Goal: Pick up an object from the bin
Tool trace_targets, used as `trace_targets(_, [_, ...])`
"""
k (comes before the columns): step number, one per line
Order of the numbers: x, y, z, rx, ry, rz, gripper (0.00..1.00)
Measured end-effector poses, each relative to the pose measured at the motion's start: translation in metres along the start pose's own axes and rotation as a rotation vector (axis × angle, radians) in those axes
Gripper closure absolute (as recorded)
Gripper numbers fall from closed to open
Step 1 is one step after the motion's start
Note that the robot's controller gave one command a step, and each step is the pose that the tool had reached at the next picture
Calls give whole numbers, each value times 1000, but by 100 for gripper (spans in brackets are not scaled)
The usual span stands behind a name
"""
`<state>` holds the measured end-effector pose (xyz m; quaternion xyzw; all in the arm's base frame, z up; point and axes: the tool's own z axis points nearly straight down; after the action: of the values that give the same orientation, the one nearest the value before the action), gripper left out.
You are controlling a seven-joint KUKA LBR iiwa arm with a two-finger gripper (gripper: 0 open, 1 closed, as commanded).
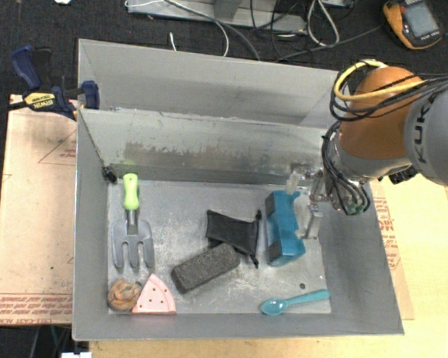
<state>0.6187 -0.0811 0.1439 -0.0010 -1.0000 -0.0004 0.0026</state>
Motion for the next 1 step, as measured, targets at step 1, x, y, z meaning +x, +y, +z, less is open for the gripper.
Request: trace_targets(1, [-2, 0, -4, 1, -7, -1, 0])
